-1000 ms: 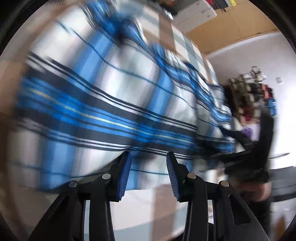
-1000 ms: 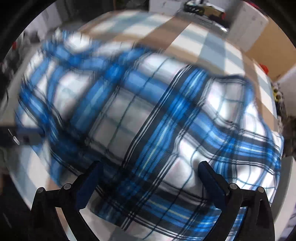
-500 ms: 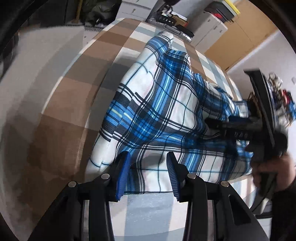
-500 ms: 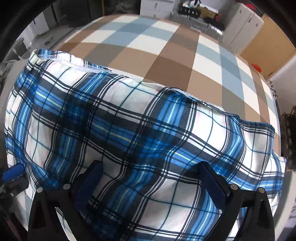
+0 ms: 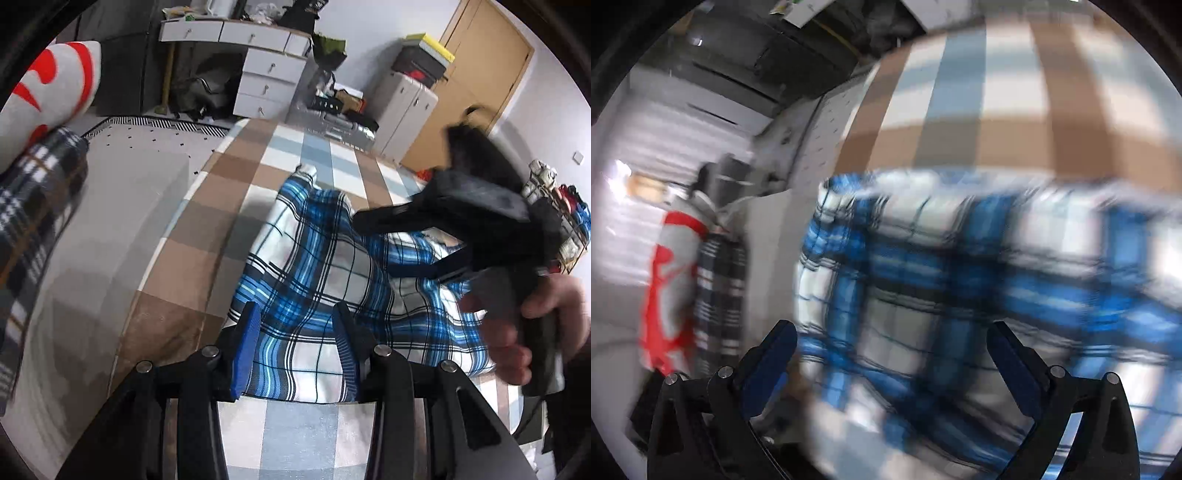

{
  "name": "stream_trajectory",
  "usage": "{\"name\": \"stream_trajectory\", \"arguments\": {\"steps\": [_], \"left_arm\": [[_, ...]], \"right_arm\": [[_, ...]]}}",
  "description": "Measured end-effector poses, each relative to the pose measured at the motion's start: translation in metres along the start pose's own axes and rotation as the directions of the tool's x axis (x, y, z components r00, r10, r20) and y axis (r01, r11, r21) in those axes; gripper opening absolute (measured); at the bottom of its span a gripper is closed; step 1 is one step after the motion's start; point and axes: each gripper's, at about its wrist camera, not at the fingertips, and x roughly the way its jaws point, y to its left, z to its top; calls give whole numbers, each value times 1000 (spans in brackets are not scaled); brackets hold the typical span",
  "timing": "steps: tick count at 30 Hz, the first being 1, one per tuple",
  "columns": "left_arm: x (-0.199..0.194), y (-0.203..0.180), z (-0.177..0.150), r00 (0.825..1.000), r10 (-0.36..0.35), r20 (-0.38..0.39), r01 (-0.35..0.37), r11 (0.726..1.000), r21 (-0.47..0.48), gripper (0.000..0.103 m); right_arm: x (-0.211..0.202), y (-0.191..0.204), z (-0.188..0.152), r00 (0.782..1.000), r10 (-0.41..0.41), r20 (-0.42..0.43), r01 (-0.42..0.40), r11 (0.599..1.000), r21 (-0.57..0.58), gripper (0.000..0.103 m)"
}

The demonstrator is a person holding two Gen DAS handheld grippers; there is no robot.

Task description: Fold large clothes

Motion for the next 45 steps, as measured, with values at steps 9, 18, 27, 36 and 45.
{"name": "stream_trajectory", "arguments": {"steps": [9, 18, 27, 36, 45], "left_arm": [[6, -4, -1, 999, 37, 1, -37, 998, 47, 35], [14, -30, -12, 999, 32, -11, -31, 990, 140, 35], [28, -92, -18, 995, -84, -53, 91, 986, 143, 35], [94, -110, -27, 976, 60, -211, -24, 985, 171, 38], [93, -107, -30, 972, 179, -153, -137, 957, 254, 66]], "right_arm": [[20, -17, 7, 1000, 19, 3, -20, 993, 116, 103], [-111, -39, -88, 962, -50, 267, 86, 988, -125, 103], [-134, -128, -156, 760, -578, 297, 614, 789, -35, 103], [-108, -161, -154, 770, -591, 241, 610, 792, -8, 103], [-171, -180, -128, 669, -677, 307, 707, 707, 20, 103]]}}
